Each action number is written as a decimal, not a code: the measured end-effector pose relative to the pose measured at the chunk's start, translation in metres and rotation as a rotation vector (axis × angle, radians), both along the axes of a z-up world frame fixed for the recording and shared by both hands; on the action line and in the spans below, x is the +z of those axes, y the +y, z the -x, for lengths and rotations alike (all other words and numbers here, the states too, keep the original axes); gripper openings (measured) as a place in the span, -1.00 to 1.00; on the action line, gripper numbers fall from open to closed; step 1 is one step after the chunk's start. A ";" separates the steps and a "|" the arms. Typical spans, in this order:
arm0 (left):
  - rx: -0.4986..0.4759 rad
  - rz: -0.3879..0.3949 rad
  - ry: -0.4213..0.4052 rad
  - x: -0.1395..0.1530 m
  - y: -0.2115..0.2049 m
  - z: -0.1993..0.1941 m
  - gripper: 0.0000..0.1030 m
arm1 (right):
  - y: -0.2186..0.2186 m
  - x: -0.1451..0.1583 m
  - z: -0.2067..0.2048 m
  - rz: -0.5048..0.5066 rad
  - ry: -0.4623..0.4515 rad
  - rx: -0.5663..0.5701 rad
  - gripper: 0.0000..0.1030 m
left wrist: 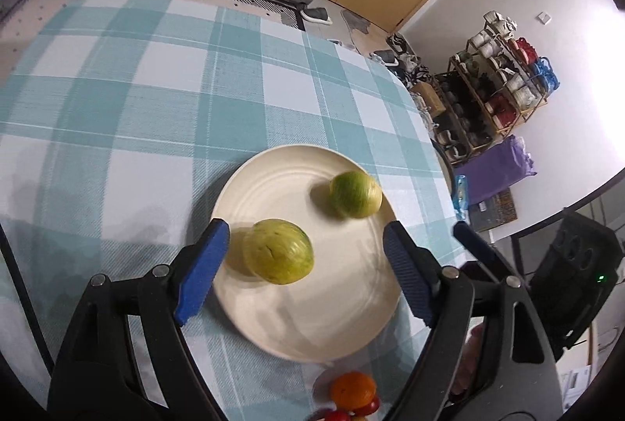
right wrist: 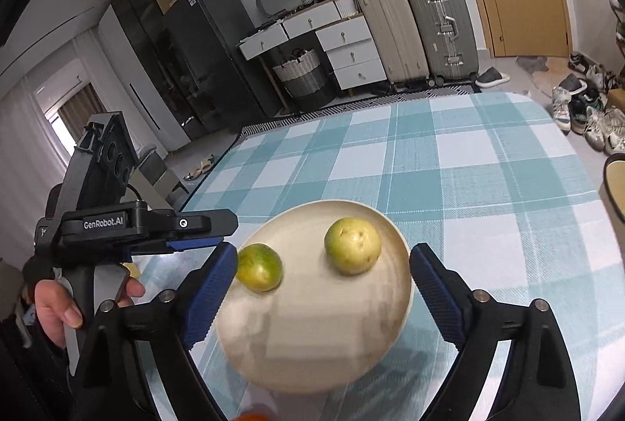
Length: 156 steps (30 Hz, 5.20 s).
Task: Organize fruits
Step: 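Lift both open tools away from the plate, then lower the left tool onto the large orange and close it, then grasp the smaller orange with the right tool while the left tool holds the large orange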
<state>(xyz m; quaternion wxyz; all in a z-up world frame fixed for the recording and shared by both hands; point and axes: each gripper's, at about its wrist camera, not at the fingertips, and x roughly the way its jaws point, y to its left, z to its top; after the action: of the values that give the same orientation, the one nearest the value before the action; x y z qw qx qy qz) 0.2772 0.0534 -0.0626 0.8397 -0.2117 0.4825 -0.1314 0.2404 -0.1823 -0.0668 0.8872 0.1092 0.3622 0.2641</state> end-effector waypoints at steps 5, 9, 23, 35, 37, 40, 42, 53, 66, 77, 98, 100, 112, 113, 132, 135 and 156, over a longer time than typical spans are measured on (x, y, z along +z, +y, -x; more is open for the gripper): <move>0.010 -0.098 -0.055 0.015 -0.006 0.033 0.54 | -0.005 0.015 0.028 -0.003 -0.049 -0.004 0.88; 0.015 -0.149 -0.099 0.026 -0.010 0.061 0.57 | -0.006 0.025 0.049 -0.013 -0.084 0.001 0.91; 0.065 -0.286 -0.228 0.048 -0.018 0.141 0.94 | -0.003 0.038 0.113 -0.004 -0.169 0.007 0.99; 0.085 -0.324 -0.245 0.044 -0.022 0.186 0.97 | 0.002 0.033 0.151 0.032 -0.190 0.011 1.00; 0.094 -0.341 -0.238 0.041 -0.022 0.191 0.97 | 0.002 0.033 0.156 0.035 -0.196 0.013 1.00; 0.092 -0.342 -0.228 0.035 -0.022 0.200 0.97 | 0.001 0.031 0.166 0.037 -0.196 0.011 1.00; 0.090 -0.338 -0.225 0.031 -0.019 0.206 0.97 | 0.001 0.030 0.171 0.036 -0.196 0.010 1.00; 0.054 -0.300 -0.135 -0.006 -0.009 0.231 0.97 | 0.001 0.024 0.204 0.044 -0.207 -0.002 1.00; -0.025 -0.304 -0.064 -0.044 -0.025 0.233 0.97 | 0.000 0.003 0.220 0.061 -0.163 -0.006 1.00; -0.066 -0.335 -0.061 -0.054 -0.038 0.231 0.97 | 0.001 -0.012 0.219 0.055 -0.124 0.004 1.00; -0.152 -0.182 -0.043 -0.060 -0.034 0.232 -0.28 | -0.006 -0.026 0.212 0.038 -0.092 -0.006 1.00; -0.146 -0.179 -0.043 -0.061 -0.032 0.234 -0.28 | -0.005 -0.026 0.210 0.039 -0.090 -0.004 1.00; -0.107 -0.153 -0.066 -0.056 -0.010 0.240 -0.28 | 0.004 -0.030 0.197 0.063 -0.056 0.004 1.00; -0.105 -0.150 -0.066 -0.056 -0.007 0.240 -0.28 | 0.005 -0.031 0.196 0.064 -0.053 0.005 1.00; -0.059 -0.097 -0.066 -0.060 0.026 0.231 -0.28 | 0.029 -0.048 0.154 0.086 0.052 0.032 1.00; -0.058 -0.093 -0.063 -0.061 0.027 0.231 -0.28 | 0.032 -0.051 0.148 0.087 0.061 0.037 1.00; -0.059 -0.092 -0.052 -0.062 0.029 0.215 -0.28 | 0.050 -0.068 0.119 0.080 0.137 0.105 0.34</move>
<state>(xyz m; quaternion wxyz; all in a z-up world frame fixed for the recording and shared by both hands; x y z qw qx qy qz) 0.0627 0.0822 -0.1246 0.8566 -0.1549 0.4720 -0.1393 0.1217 -0.1324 -0.1344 0.8490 0.0723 0.4374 0.2875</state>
